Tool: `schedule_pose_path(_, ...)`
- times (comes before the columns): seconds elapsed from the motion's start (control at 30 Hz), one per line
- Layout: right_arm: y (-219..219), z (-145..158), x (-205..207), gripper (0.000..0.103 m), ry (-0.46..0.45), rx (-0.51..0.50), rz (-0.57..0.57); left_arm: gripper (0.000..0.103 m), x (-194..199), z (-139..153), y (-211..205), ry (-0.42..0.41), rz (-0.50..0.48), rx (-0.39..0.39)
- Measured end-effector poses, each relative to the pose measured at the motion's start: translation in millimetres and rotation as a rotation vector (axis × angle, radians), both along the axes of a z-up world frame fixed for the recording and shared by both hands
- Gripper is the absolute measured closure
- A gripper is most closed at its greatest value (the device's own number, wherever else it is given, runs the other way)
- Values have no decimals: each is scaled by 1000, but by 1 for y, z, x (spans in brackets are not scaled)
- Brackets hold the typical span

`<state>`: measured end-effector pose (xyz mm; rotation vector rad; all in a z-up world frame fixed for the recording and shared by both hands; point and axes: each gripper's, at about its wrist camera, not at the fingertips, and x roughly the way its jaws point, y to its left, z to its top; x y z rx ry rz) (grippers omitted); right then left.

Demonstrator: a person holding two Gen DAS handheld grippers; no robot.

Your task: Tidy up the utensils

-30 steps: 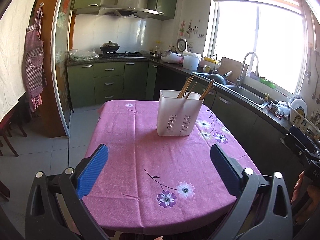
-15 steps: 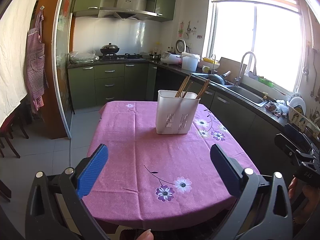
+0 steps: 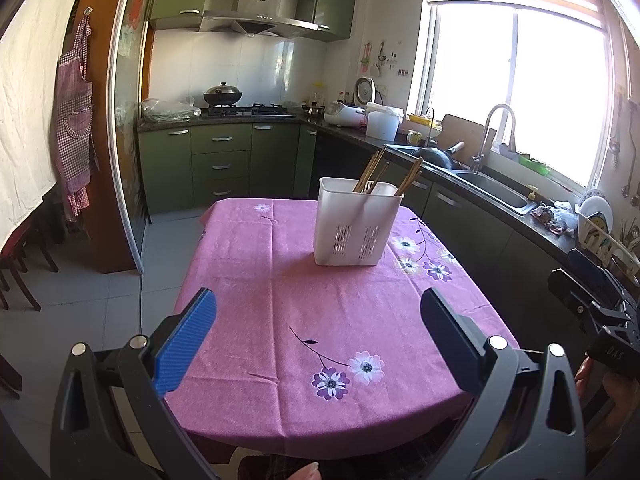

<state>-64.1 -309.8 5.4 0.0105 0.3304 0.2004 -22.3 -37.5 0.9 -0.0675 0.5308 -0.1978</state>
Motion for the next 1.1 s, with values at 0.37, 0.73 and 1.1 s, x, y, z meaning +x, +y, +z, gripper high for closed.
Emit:
schedule_pose_path(0.37,0,0,0,5,-1,1,0,6,1,0,0,7,1,4)
schedule_pose_path(0.73,0,0,0,5,0,2,0,6,2,-2,0,16,-3,5)
schedule_pose_path(1.1,2,-2,2,5,4,2,3,6,2,-5,0,21,-2,14)
